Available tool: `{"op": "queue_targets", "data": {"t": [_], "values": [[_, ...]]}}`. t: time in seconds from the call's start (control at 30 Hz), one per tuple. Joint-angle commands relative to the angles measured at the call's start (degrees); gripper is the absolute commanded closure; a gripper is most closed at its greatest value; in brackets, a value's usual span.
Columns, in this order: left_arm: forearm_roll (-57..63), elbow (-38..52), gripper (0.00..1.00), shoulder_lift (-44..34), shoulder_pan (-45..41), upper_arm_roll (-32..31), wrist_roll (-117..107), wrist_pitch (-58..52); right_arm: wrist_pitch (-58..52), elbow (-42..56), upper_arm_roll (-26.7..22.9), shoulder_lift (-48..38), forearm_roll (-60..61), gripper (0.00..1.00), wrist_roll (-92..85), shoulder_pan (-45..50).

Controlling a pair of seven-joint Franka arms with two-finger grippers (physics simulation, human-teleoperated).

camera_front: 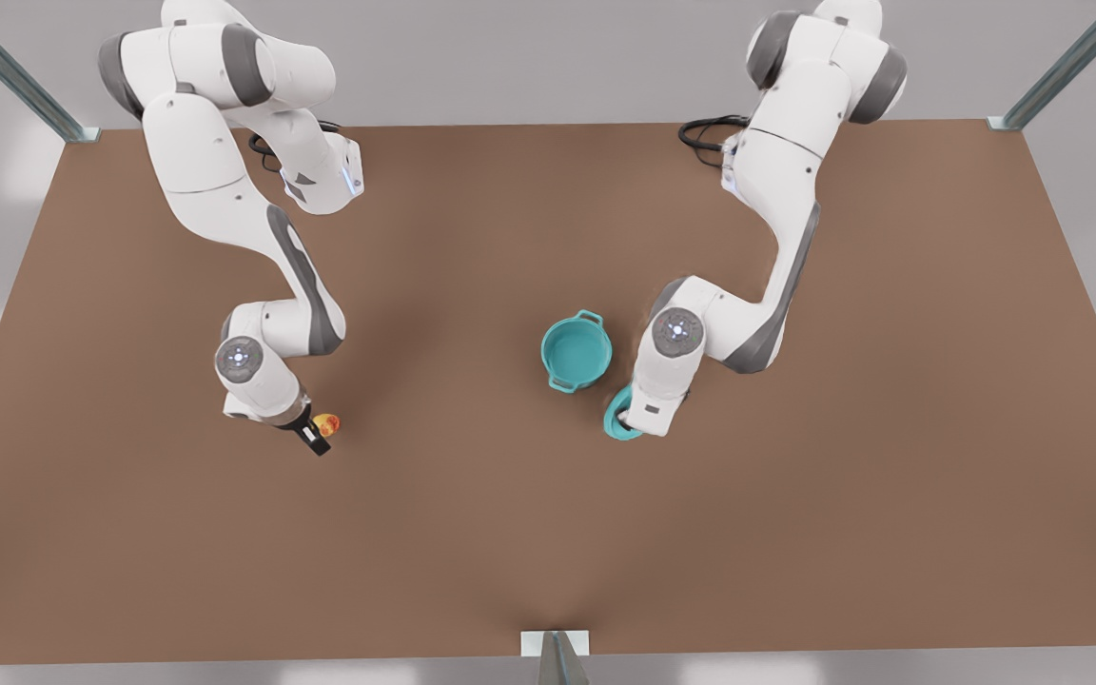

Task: Open the pot lid and put the potato into the pot

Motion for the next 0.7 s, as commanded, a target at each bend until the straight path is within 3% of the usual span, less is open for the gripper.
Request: {"op": "queue_targets", "data": {"t": [0.0, 0.17, 0.23, 0.27, 0.4, 0.43, 0.5, 0.57, 0.6, 0.67], "values": [[0.52, 1.27, 0.47, 2.68, 3.78, 0.13, 20.58, 2.69, 0.71, 0.05, 0.00, 0.04, -0.35, 0.00, 11.81, 0.66], [5.71, 5.49, 0.47, 7.08, 4.22, 0.40, 21.65, 3.92, 0.71, 0.05, -0.09, 0.92, -0.35, 0.00, 13.04, 2.06], [7.64, 5.49, 0.43, 10.06, 4.22, 0.31, 21.47, 4.18, 0.71, 0.05, -0.18, 1.27, -2.64, 0.00, 14.18, 2.06], [7.82, 5.49, 0.00, 11.03, 4.31, 0.31, 21.65, 6.11, 0.71, 0.13, -0.18, 1.44, -2.64, 0.00, 14.18, 2.06], [10.28, 5.67, 0.00, 10.42, 4.75, 0.48, 23.49, 5.76, 1.68, 0.13, -0.53, 1.71, -2.81, 0.00, 14.18, 1.98], [10.10, 5.75, 0.00, 8.75, 5.02, 0.57, 25.69, 3.40, 1.68, 0.13, -0.62, 1.71, -2.81, 0.00, 14.18, 1.98], [7.47, 5.84, 0.00, -2.49, 5.10, 0.31, 34.91, -15.92, 1.68, 0.13, -0.62, 1.71, -2.81, 0.00, 14.09, 1.98], [-4.30, 17.70, 0.00, -8.03, 9.05, 0.84, 49.86, -40.89, 1.68, 0.13, -0.62, 1.71, -2.81, 0.00, 14.09, 1.98], [-9.66, 16.57, 0.00, -13.13, 12.74, 0.92, 49.68, -41.61, 1.68, 0.13, -0.70, 1.71, -2.90, 0.00, 14.09, 1.98], [-8.27, 1.18, 0.00, -26.06, 14.60, 0.66, 50.13, -29.04, 1.68, 0.13, -0.70, 1.71, -2.90, 0.00, 14.09, 1.98]]}}
